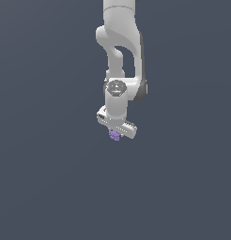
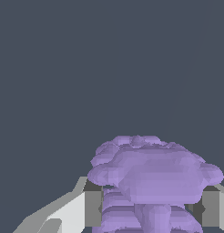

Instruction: Pick up the object and move it to a goal position.

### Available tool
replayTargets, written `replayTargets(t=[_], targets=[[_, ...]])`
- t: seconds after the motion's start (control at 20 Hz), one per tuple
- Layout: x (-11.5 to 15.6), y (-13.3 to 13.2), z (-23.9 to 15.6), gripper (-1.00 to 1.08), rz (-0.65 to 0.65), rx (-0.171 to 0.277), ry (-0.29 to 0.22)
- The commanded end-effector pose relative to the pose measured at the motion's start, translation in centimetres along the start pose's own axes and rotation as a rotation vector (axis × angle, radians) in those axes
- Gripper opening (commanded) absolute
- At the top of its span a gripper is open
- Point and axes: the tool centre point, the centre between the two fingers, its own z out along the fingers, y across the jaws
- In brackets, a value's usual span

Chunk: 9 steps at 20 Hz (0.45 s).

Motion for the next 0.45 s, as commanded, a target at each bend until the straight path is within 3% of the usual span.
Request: replayTargets(t=[0.0, 0.4], targets=[[-0.5, -0.5, -1.2, -1.00, 0.000, 0.000, 0.000], [-1.2, -1.2, -3.0, -1.00, 0.000, 0.000, 0.000]])
